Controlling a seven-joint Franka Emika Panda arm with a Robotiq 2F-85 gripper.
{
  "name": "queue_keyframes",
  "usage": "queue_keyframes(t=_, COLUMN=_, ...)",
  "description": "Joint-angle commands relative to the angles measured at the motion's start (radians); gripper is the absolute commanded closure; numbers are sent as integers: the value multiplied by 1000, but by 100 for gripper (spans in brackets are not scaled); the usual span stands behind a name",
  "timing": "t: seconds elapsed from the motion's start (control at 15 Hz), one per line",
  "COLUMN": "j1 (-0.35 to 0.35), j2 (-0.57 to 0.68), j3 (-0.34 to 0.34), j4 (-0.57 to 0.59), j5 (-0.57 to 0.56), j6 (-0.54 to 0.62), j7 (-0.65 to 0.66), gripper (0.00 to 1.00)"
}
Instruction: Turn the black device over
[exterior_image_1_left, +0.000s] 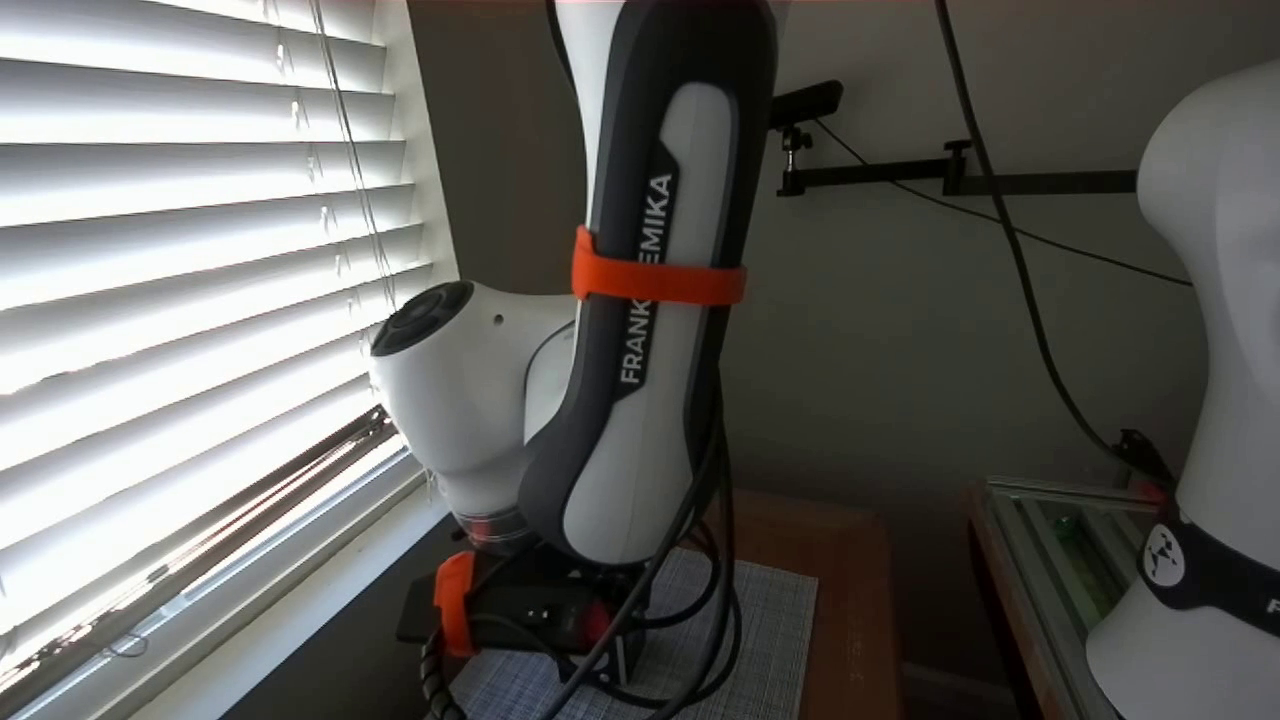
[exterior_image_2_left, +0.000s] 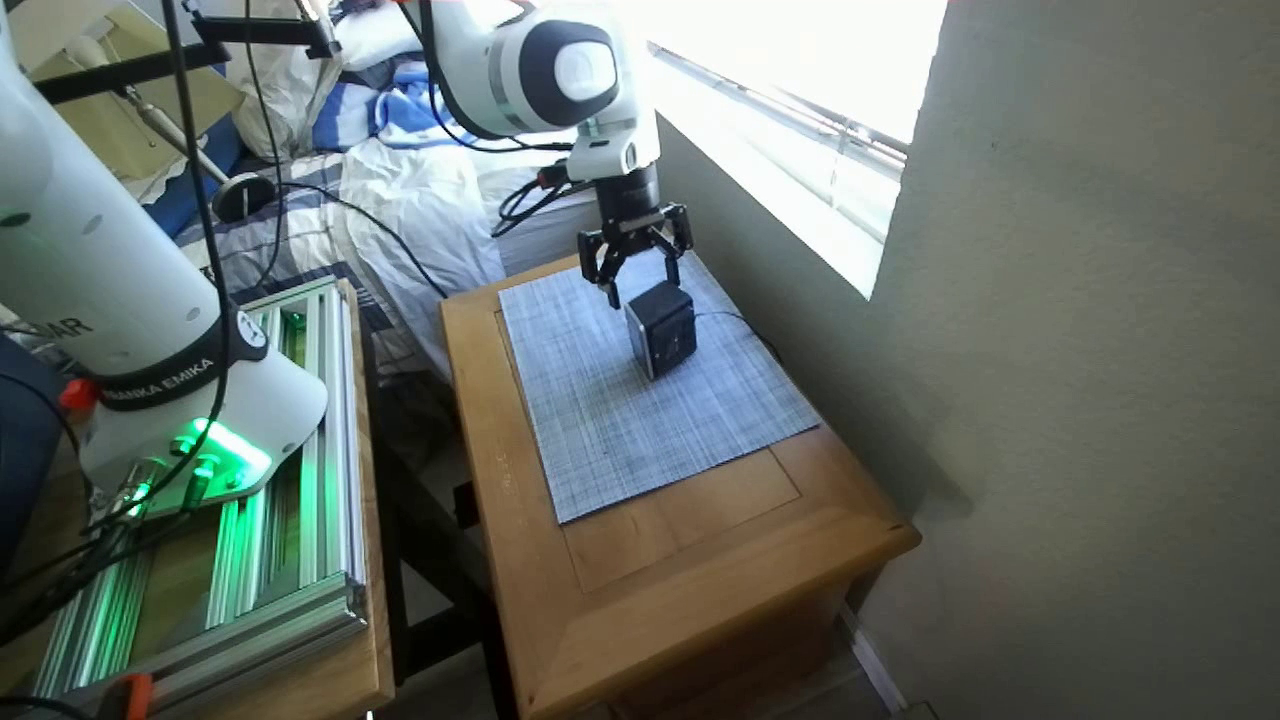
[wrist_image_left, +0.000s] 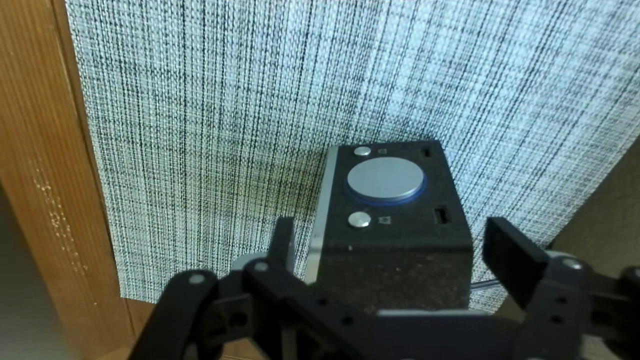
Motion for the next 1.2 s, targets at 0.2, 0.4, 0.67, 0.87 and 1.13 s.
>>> queue_keyframes(t=0.2, j1=-56, j2=-40, j3=21, j4=-26, j5=5, j6=26, j7=-12, gripper=0)
queue_keyframes(t=0.4, j1=-127, j2=-75, j3=47, j4=-37, j5=38, j6=33, j7=-73, gripper=0)
queue_keyframes(t=0.67, j1=-314, j2=-117, j3=176, j4=-45, j5=201, j6=16, j7=-301, gripper=0)
queue_keyframes(t=0.87, j1=-482, j2=-132, j3=312, j4=-44, j5=380, j6=-6, j7=-527, gripper=0)
queue_keyframes(t=1.13, j1=-650, j2=-120, j3=447, j4=-14, j5=615, j6=-82, j7=-818, gripper=0)
